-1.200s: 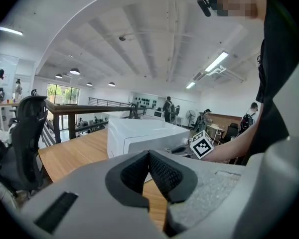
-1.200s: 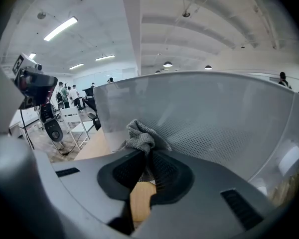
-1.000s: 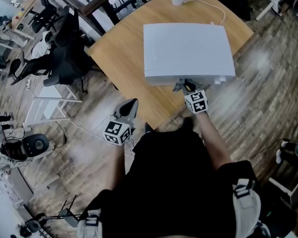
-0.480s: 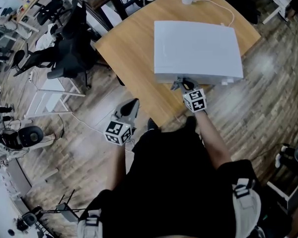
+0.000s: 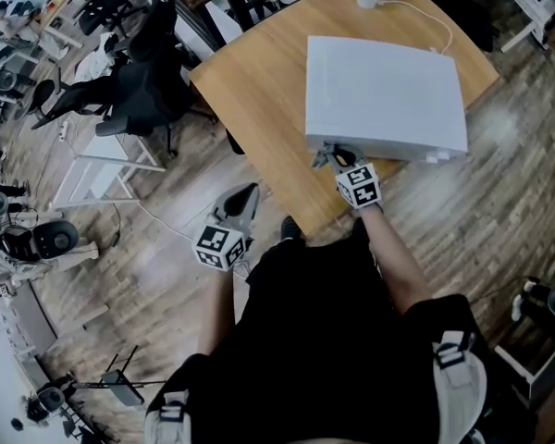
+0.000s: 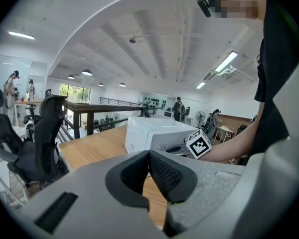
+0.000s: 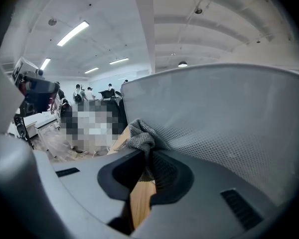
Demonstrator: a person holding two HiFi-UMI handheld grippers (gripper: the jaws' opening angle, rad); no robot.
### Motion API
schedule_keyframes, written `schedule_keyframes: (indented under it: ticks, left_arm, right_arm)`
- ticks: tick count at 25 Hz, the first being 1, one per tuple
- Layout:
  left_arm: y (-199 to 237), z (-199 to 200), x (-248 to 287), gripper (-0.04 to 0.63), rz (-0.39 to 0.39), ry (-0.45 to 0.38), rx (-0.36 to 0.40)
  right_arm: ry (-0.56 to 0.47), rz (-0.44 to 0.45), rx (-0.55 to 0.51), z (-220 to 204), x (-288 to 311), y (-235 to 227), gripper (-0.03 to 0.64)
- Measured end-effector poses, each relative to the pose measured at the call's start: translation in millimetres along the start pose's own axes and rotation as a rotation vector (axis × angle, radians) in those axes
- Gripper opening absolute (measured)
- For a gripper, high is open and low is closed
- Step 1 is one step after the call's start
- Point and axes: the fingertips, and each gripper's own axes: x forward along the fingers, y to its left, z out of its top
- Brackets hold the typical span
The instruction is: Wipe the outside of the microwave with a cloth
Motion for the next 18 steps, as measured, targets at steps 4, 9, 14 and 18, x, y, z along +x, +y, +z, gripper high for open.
schedule_keyframes:
  ticks: [4, 9, 14, 18]
  left_arm:
    - [5.8, -3.5, -4.4, 0.002, 0.005, 0.003, -0.007]
    - [16.5, -7.7, -5.4, 0.002, -0.001, 0.010, -0.010]
    - [23.5, -7.2, -3.9, 0.002, -0.015, 0.023, -0.005]
    - [24.8, -9.6, 1.0, 0.002, -0.033, 0.034, 0.000]
  right_arm:
    - [-0.002, 0.011, -0.021, 2.0, 9.7, 9.1, 0.032]
    - [0.009, 0.012, -0.024, 2.9, 21.1, 18.9, 0.032]
    - [0.011, -0.001, -0.027, 3.7, 26.2, 21.8, 0.032]
    - [0.016, -0.004, -0.018, -1.2, 31.2, 22.0, 0.032]
